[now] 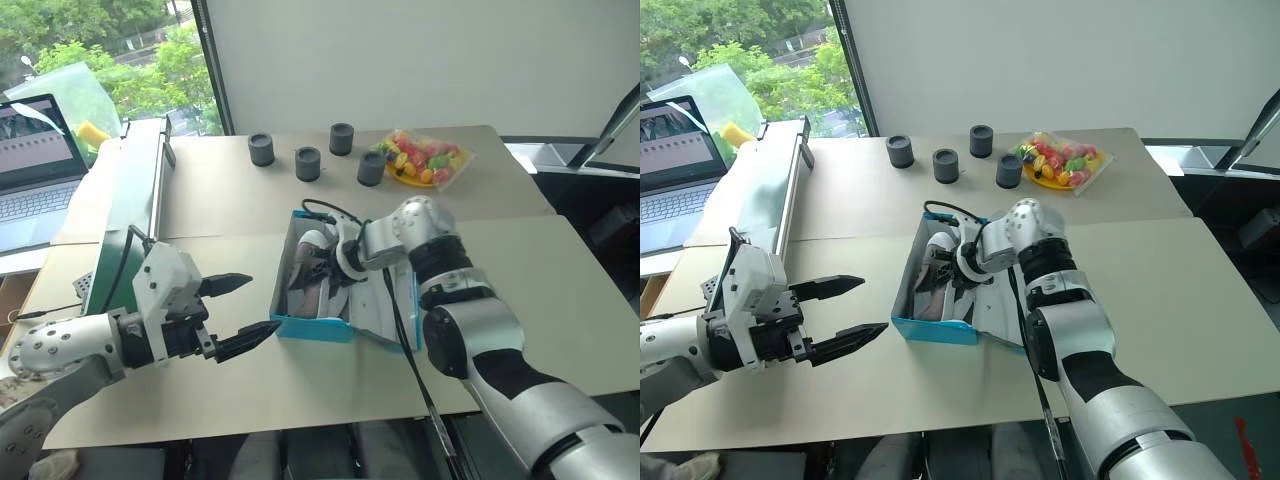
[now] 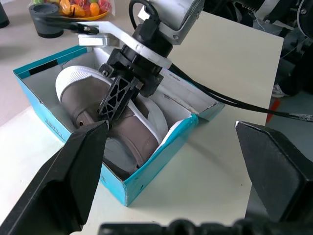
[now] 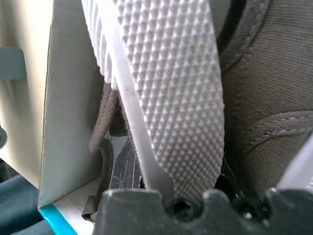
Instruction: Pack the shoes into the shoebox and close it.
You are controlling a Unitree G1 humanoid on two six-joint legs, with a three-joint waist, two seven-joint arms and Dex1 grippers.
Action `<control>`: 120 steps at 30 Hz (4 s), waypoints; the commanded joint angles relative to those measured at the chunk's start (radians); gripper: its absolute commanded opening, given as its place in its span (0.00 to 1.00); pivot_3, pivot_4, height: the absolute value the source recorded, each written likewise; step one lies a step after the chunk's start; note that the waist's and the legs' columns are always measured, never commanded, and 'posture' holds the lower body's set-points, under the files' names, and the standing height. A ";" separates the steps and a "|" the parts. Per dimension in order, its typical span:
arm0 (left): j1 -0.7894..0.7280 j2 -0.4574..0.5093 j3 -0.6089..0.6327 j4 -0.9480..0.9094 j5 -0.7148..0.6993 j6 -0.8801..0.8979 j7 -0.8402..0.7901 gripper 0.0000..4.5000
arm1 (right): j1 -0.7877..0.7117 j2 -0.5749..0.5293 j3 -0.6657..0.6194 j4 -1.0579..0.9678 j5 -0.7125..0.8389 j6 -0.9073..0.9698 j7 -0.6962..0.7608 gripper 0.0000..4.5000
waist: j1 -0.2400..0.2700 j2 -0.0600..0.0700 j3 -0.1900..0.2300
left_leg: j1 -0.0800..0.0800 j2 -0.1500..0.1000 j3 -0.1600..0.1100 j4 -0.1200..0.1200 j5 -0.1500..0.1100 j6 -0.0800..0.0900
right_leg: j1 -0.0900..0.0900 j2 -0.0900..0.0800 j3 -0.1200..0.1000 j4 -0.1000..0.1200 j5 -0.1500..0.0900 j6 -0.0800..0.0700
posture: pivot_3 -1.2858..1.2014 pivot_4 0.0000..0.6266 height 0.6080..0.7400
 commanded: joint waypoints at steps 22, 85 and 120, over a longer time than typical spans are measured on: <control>-0.026 0.017 -0.076 0.000 0.033 -0.072 -0.003 1.00 | -0.180 -0.078 -0.146 0.038 -0.195 -0.024 0.194 0.96 | 0.016 0.000 0.001 | -0.008 0.009 0.000 -0.002 -0.001 -0.002 | -0.008 0.009 -0.002 -0.001 0.001 -0.009 | 0.52 0.24 1.00; -0.012 0.038 -0.062 -0.021 -0.073 -0.068 0.092 1.00 | -0.001 0.044 0.411 0.059 -0.559 -0.650 0.670 0.01 | 0.008 0.001 0.001 | -0.001 0.009 0.000 -0.002 -0.001 -0.002 | -0.004 0.009 -0.001 0.001 0.001 -0.009 | 0.52 0.24 1.00; -0.081 0.046 -0.163 0.095 0.061 -0.103 -0.097 1.00 | 0.961 -0.739 0.229 -1.482 -0.063 -0.050 0.672 0.01 | 0.036 0.002 0.003 | -0.002 0.010 0.003 0.001 -0.002 -0.004 | -0.003 0.009 0.000 0.000 -0.006 0.000 | 0.52 0.24 1.00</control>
